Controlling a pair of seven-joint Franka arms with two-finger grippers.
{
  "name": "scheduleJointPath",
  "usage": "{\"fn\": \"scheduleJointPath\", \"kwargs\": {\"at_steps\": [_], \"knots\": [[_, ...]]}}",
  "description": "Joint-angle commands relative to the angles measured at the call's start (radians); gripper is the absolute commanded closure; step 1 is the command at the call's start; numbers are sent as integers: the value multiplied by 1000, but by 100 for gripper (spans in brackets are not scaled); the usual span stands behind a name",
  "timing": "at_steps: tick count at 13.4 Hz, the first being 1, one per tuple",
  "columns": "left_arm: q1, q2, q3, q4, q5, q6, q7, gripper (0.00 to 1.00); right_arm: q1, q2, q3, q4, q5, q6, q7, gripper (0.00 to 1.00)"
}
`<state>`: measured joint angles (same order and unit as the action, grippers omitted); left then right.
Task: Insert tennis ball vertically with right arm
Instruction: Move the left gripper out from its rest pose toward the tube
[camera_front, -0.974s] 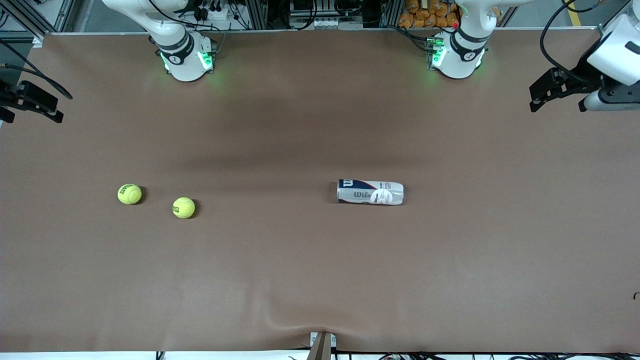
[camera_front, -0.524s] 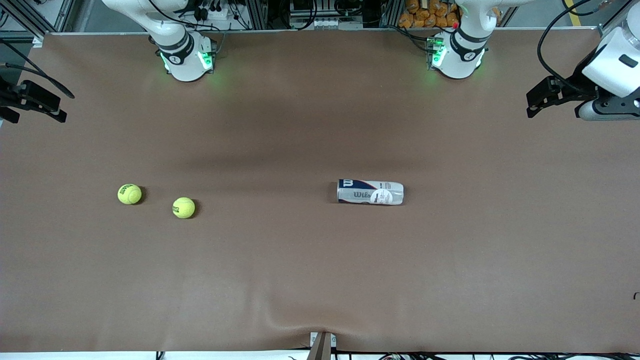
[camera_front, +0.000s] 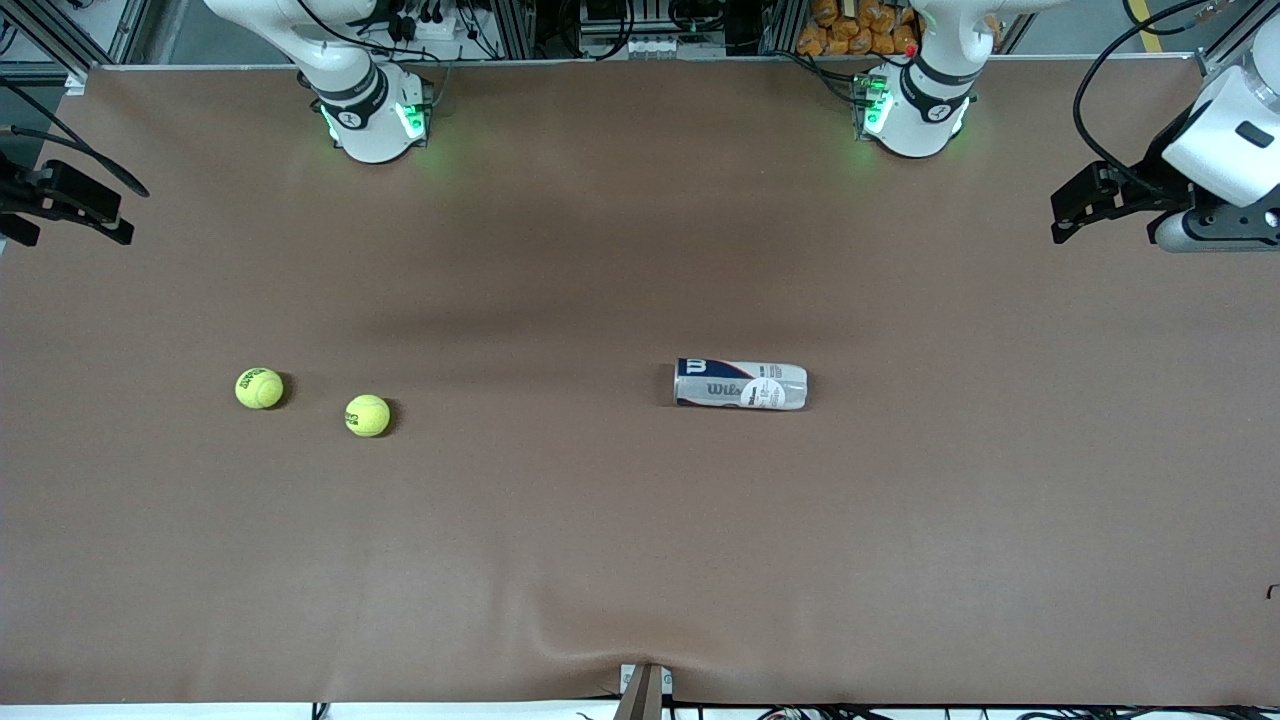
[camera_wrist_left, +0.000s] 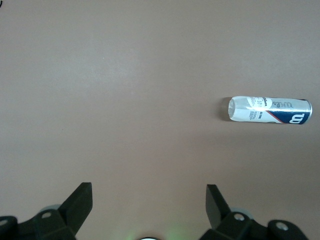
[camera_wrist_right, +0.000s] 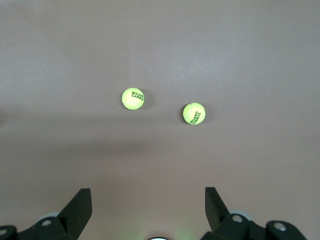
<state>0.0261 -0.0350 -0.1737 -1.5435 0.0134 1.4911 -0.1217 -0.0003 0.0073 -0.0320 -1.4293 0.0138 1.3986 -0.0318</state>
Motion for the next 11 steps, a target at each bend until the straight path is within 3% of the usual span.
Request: {"fn": "scheduleJointPath", "kwargs": {"at_steps": [1,11], "knots": [[0,14,-4,26,-15,-23,-13,0,-3,3,-3,10,12,-10,-11,0],[0,30,-12,23,-15,-26,-18,0,-4,5,-3,10,12,-16,-10,0]]}}
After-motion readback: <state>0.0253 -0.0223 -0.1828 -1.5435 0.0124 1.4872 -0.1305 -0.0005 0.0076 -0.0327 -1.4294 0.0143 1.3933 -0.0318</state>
